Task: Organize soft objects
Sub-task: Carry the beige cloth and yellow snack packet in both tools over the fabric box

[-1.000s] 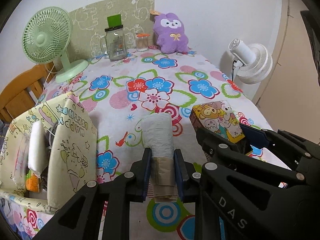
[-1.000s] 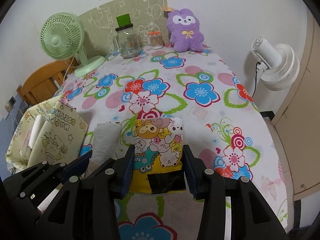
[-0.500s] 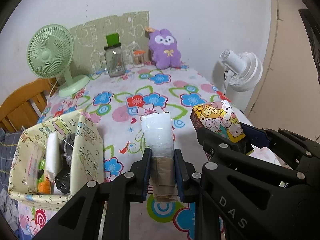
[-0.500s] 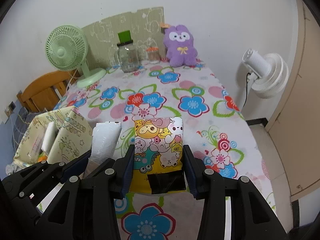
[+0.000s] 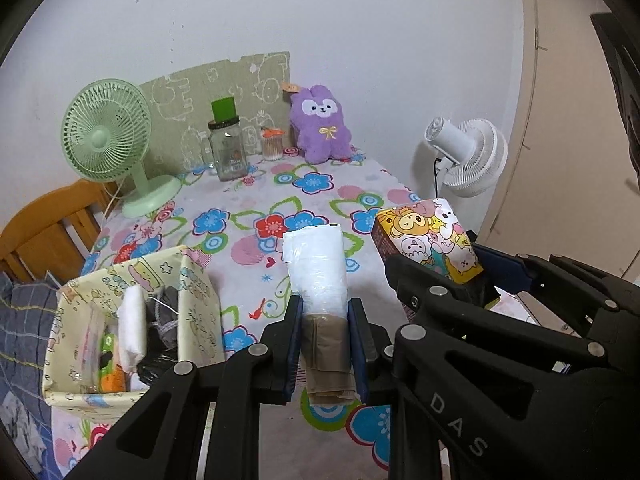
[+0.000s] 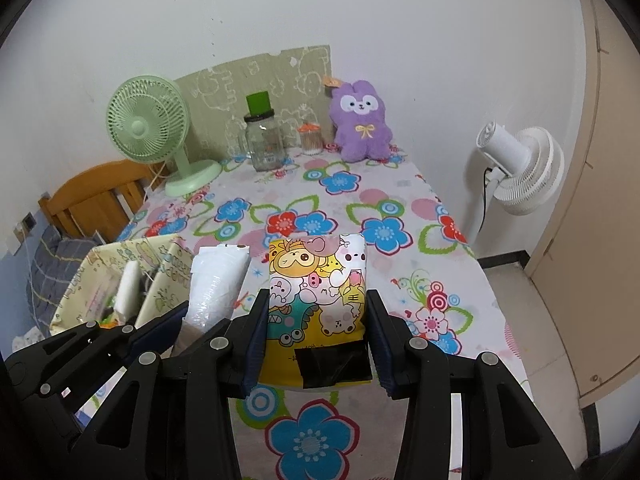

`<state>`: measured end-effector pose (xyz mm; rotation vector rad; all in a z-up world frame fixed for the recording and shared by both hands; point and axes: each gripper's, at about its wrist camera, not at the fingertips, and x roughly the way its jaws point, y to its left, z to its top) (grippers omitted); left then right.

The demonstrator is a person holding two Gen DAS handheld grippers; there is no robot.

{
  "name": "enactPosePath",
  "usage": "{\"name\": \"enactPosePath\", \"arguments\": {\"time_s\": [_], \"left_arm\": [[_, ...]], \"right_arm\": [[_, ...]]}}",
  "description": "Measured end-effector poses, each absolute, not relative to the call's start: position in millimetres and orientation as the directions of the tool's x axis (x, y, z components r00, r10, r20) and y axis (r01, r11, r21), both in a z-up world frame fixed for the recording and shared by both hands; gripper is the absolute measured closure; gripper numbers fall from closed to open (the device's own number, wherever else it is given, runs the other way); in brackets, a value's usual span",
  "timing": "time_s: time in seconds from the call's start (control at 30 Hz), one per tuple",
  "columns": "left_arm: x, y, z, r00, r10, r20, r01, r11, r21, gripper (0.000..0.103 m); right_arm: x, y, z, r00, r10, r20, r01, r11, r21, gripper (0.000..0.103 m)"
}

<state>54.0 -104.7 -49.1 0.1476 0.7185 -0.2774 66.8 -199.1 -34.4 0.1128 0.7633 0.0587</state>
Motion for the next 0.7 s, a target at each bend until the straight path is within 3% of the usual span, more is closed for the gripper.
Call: {"name": "enactPosePath", "arguments": {"time_s": [0.7], "left_arm": [[49,-61,-23,0.760,-0.168,-0.627,0.254,0.966,0.048,0.082]], "right_arm": [[66,-156,-4,0.752,0.122,-0.647,-0.072,0.992,0.103,0.055]]}}
